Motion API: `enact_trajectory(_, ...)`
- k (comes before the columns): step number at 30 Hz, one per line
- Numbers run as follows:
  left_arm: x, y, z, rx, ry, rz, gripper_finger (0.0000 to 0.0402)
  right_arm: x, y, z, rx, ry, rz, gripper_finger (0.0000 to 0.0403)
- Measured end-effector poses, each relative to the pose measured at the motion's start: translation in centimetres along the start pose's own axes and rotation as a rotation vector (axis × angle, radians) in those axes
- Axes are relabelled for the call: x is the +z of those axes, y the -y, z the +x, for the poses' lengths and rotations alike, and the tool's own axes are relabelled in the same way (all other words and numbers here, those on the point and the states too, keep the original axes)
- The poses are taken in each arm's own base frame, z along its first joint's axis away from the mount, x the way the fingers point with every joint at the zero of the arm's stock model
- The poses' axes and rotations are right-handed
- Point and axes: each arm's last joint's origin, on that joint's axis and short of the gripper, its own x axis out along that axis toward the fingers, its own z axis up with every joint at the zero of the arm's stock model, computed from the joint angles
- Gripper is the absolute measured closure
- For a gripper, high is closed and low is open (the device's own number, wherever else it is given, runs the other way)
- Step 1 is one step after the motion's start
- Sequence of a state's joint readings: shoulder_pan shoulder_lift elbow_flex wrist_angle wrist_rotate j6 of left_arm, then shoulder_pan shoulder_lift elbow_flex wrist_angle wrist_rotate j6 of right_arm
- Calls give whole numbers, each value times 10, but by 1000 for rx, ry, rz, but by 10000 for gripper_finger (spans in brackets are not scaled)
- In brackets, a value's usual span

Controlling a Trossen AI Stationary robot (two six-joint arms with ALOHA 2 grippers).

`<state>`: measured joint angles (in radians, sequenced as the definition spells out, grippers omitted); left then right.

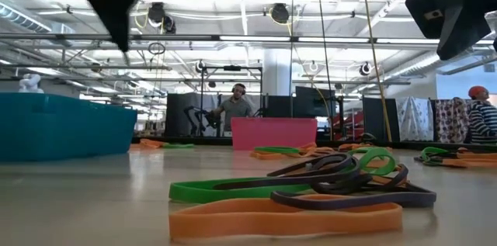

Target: Sort rubber bands into baskets

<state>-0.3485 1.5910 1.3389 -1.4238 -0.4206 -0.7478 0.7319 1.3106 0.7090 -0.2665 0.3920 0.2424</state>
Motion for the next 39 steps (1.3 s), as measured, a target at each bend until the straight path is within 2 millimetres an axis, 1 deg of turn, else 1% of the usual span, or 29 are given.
enact_trajectory(2,-7,-1,7,16,-19,-12,400,0,0,0,0,-1,0,222)
enact_trajectory(6,-21,2,30,29,-120,11,400,0,0,0,1,-1,12,222)
enact_trajectory(9,-27,5,45,27,-132,11,394,0,0,0,1,-1,24,222)
enact_trajectory(11,-29,7,53,26,-132,11,386,0,0,0,1,-1,31,222)
enact_trajectory(13,-30,7,55,27,-133,13,377,0,0,0,1,-1,33,222)
enact_trajectory(26,-35,4,54,38,-205,39,302,0,0,0,1,-1,59,222)
enact_trajectory(28,-35,2,51,42,-215,42,296,0,0,0,1,-1,59,222)
enact_trajectory(31,-28,3,43,13,-184,21,295,0,0,0,2,2,60,222)
enact_trajectory(33,-21,6,36,-29,-141,1,295,1,0,0,3,7,70,222)
enact_trajectory(36,-6,14,27,-142,-16,-3,295,1,0,0,0,8,110,222)
enact_trajectory(39,12,31,20,-277,209,43,295,1,0,0,-1,8,160,222)
